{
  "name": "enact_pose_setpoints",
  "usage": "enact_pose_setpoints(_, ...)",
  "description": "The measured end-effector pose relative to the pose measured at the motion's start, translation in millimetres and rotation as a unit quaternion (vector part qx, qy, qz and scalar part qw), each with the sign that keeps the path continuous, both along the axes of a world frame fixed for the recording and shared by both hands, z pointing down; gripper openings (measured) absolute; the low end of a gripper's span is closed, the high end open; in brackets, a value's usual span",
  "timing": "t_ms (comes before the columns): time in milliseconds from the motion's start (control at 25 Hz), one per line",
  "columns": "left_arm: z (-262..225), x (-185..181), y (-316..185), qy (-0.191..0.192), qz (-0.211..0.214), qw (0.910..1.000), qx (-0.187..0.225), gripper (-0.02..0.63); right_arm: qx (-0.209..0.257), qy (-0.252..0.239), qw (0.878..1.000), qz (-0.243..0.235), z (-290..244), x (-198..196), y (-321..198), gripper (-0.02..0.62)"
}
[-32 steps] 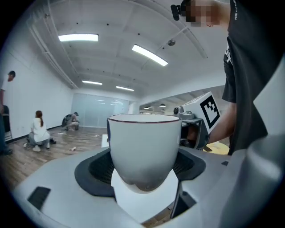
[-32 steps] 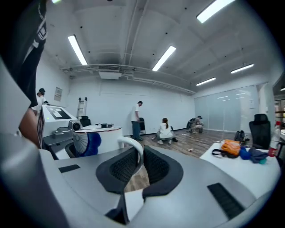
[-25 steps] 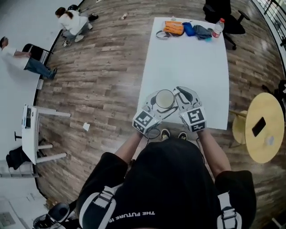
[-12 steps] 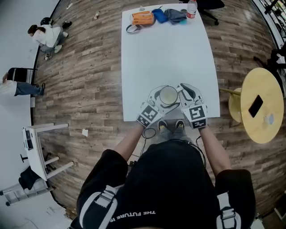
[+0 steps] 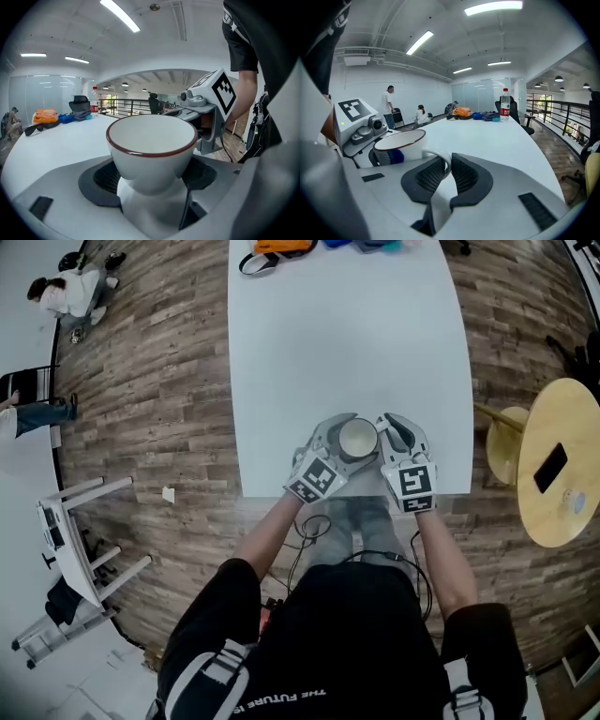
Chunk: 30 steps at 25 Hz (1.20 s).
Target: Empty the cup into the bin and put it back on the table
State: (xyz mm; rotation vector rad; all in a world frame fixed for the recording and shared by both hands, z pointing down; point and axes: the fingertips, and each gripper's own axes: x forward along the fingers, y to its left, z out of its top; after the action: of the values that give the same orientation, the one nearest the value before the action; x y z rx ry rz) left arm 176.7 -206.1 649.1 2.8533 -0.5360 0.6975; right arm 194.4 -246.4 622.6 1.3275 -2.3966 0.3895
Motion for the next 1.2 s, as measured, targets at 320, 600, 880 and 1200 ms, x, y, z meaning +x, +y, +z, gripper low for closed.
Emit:
enact_pose_setpoints(320, 19, 4, -1, -0.045, 0.013, 0.9989, 0.009, 0.399, -0.011, -0.002, 1.000, 0.000, 18, 8, -1, 0.049)
enact_pose_setpoints(600, 20, 3, 4, -0.039, 0.013, 0.9991, 0.012, 0.399, -0.010, -0.014, 1.000, 0.009, 22, 12, 7, 0.049)
enact_pose_setpoints(880, 12, -8, 8, -0.009, -0.017, 0.9998, 0.002, 0.399, -0.026, -0.020, 0.999, 0.022, 25, 18, 20, 0.055)
enact_pose_setpoints(1200, -6, -41, 29, -0.014, -0.055, 0.9982, -0.016, 0.399, -0.043, 0.020, 0.999, 0.020, 18, 31, 39, 0.080)
